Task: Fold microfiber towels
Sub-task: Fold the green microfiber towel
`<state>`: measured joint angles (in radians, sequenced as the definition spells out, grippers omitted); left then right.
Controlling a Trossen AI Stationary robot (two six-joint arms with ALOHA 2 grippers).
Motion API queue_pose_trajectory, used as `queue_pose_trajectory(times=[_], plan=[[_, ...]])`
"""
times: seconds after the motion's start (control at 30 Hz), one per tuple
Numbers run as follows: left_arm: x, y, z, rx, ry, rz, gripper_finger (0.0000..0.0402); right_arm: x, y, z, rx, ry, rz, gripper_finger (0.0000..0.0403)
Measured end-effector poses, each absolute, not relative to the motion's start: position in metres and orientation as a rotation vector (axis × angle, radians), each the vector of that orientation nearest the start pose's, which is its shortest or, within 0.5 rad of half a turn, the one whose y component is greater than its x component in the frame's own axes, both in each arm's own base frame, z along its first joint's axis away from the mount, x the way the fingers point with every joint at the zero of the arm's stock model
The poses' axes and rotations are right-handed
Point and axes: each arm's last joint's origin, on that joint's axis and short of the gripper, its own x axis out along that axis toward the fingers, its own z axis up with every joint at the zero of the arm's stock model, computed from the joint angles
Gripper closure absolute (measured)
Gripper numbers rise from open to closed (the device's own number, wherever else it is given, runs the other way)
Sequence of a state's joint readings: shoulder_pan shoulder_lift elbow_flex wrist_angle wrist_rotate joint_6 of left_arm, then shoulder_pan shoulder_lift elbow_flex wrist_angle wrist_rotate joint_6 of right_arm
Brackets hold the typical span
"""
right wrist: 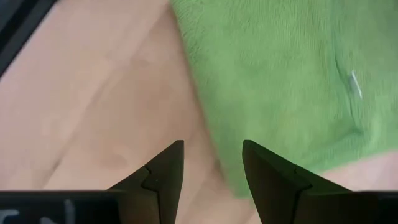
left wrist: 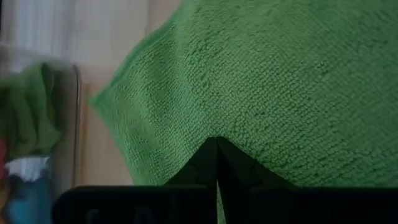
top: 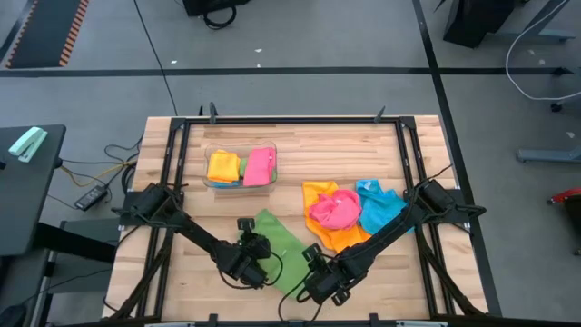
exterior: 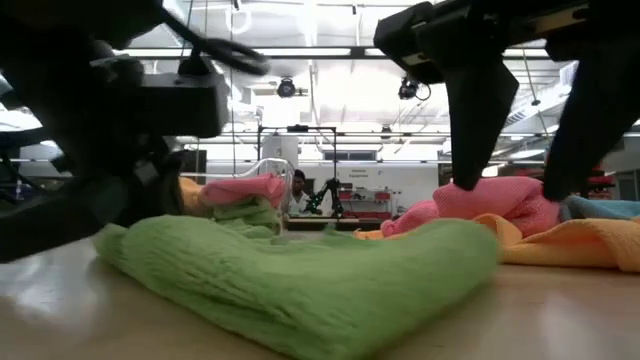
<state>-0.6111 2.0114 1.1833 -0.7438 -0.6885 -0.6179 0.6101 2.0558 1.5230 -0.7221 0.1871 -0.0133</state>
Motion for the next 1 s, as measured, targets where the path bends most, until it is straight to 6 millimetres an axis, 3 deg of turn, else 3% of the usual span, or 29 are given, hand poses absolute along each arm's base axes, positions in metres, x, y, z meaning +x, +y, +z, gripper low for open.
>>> queue_pose_trajectory(times=[0.2, 0.5, 0.73, 1.0], plan=[[0.278, -0.19, 0.129, 0.489, 1.124, 0.363, 0.038, 0.341, 0.228, 0.18, -0.529, 1.166, 0.379, 0.023], [0.253, -0.213, 0.138, 0.635, 1.142, 0.229, 0.0386, 0.343, 0.22, 0.187, -0.574, 1.152, 0.39, 0.023], [0.233, -0.224, 0.141, 0.734, 1.16, 0.184, 0.0311, 0.351, 0.21, 0.186, -0.589, 1.104, 0.323, 0.023], [0.22, -0.217, 0.141, 0.877, 1.249, 0.191, 0.0217, 0.354, 0.2, 0.176, -0.577, 1.103, 0.299, 0.023]])
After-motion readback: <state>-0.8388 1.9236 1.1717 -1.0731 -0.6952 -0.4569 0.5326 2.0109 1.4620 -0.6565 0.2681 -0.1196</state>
